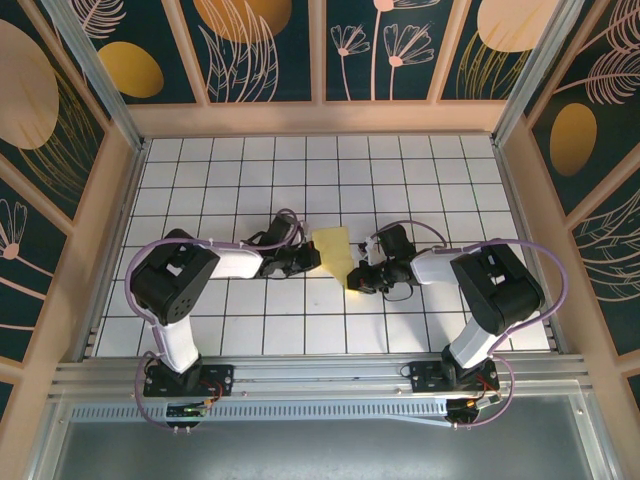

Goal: Fold a paper plane with a square sheet of paper (fold left side to right side)
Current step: Third fold the triangle at the center of the table.

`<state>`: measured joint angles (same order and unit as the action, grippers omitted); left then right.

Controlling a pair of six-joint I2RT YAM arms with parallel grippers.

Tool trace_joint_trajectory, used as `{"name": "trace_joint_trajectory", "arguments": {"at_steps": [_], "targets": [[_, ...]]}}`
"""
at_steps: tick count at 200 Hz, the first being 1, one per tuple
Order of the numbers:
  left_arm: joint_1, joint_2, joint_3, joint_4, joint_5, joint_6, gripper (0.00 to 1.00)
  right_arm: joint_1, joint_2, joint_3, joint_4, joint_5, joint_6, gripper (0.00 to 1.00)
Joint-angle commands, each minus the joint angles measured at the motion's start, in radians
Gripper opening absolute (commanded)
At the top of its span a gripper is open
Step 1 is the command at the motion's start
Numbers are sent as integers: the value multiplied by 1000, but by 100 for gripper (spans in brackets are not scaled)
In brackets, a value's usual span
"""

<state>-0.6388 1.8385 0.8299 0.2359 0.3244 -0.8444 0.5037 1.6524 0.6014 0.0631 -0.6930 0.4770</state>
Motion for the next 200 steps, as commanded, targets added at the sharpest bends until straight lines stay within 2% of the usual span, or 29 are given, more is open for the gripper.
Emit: {"name": "trace_joint_trajectory", "arguments": {"at_steps": [1,65,112,156,200], "targets": [[44,-6,-31,-52,-119,45,0,7,54,-33,-113,128,-19,0],[63,-35,11,-84,-132,88,1,7,50,-32,-110,126,-17,0],[62,-193,-12,-111,-176,111,2,7,50,-28,-100,125,-10,0],[42,-255,-60,-17,-26,88,3,7,49,-26,-96,133,-9,0],[-69,-176,-3,-26,-5,77,2,7,51,-28,-99,141,-11,0]]}}
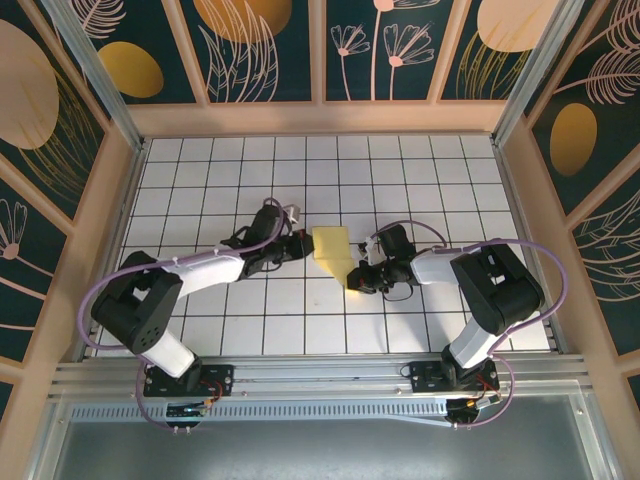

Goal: Fold a paper plane with a square sheet of paper (fold left side to right side)
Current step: Third fold the triangle at the center of the table.

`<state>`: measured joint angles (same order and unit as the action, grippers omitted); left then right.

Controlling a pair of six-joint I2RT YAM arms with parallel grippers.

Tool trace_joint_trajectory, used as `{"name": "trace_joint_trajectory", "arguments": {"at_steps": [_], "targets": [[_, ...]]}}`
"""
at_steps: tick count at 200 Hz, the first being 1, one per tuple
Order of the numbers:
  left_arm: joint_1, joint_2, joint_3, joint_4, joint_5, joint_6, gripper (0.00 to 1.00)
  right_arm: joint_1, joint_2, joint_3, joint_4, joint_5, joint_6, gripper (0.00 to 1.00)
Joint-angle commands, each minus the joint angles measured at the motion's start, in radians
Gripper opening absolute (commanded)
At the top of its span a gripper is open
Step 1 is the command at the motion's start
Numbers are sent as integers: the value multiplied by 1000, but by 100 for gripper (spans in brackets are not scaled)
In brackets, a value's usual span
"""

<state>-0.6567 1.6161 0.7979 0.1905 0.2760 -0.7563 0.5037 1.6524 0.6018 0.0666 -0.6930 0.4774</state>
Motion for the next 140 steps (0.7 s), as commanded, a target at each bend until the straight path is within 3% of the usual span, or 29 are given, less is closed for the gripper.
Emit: {"name": "trace_joint_trajectory", "arguments": {"at_steps": [1,65,140], "targets": [[-53,48,29,20,44,-12,2,7,50,-28,-103,142,-11,0],[-72,160,75,87,50,-46,1,7,51,-28,-105,139,-14,0],[-72,236,117,8,8,-38,1,7,49,-30,-107,142,-10,0]]}}
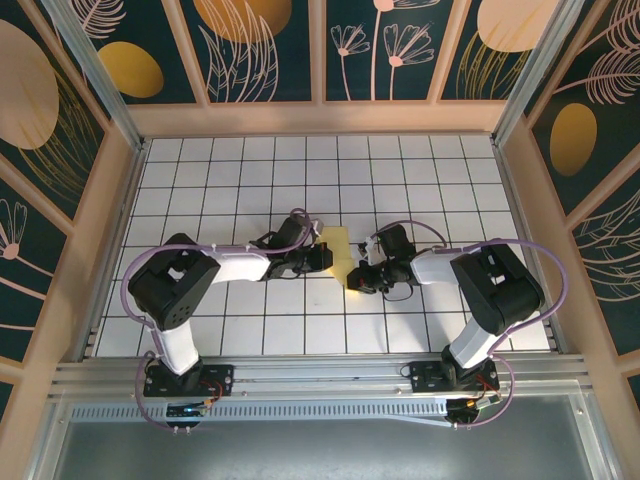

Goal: Fold a paper plane with a square sheet of paper (fold left side to right side)
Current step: Third fold the triangle at the center of the table.

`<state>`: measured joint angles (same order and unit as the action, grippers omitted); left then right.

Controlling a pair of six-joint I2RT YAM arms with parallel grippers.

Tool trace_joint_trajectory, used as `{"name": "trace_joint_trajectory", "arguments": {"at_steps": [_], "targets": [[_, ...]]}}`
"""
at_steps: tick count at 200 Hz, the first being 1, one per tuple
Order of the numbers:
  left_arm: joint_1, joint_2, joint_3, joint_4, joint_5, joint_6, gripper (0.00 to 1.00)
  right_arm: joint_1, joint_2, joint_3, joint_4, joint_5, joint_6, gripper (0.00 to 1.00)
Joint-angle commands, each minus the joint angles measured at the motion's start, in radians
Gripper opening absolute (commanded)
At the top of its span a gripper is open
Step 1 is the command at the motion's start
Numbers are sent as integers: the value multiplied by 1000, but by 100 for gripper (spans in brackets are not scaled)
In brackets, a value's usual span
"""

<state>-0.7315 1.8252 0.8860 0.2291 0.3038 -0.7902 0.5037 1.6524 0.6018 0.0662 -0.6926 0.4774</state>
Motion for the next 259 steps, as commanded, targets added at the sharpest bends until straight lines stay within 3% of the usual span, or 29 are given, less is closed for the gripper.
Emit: {"name": "trace_joint_trajectory", "arguments": {"at_steps": [1,76,166,259], "targets": [[3,27,28,-31,-20,-5,1,7,49,-30,-107,142,-10,0],[4,76,49,-108,-58,-21,0,7,37,-13,-109,129,-2,0],[3,84,55,-148,-84,-16,0,9,-73,85,-75,5,71,0],[3,86,61,-154,-81,-6,0,38,51,156,-15,69,101,0]]}}
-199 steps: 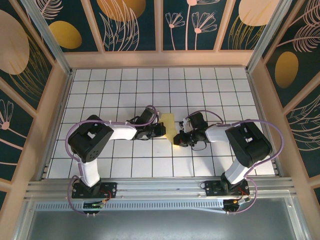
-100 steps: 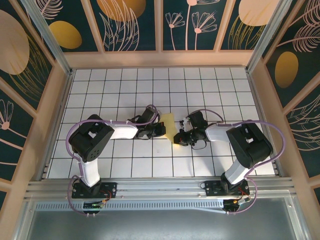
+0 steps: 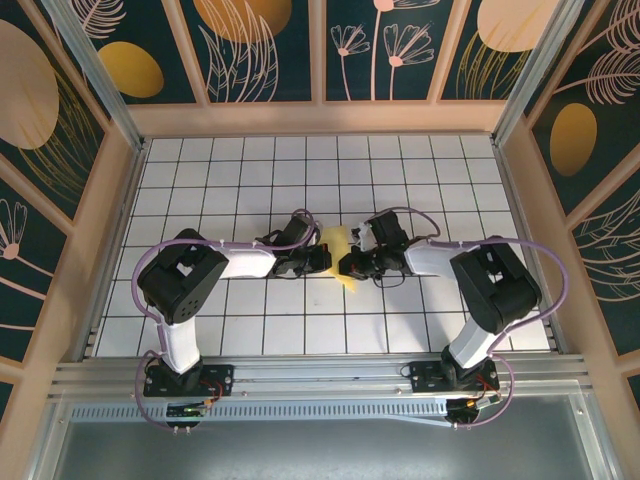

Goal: Fold a paper plane with a square sheet of paper (fold left side to right side)
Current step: Third fold the triangle at the center of the table.

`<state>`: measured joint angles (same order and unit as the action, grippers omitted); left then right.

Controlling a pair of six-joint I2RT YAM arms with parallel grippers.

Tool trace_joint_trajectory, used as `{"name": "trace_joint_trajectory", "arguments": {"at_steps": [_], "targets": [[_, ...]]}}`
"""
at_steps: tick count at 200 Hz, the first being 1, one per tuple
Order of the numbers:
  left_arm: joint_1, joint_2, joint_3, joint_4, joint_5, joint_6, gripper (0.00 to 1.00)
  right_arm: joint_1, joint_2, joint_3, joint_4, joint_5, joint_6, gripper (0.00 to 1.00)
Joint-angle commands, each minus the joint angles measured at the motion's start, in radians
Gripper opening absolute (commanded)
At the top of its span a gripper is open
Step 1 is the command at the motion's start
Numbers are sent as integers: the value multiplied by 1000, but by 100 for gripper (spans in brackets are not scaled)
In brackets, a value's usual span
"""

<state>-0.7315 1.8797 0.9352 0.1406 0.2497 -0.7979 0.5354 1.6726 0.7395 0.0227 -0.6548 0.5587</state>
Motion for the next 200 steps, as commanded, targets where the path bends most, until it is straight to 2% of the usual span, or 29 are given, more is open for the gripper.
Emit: {"name": "trace_joint_trajectory", "arguments": {"at_steps": [1,129,200], "targets": [[3,31,11,-66,-27,2,0,6,32,18,29,32,20,0],[3,36,14,-68,-23,5,0,33,106,73,42,45,14,0],[3,42,28,-96,-42,14,0,34,111,50,-28,78,-26,0]]}}
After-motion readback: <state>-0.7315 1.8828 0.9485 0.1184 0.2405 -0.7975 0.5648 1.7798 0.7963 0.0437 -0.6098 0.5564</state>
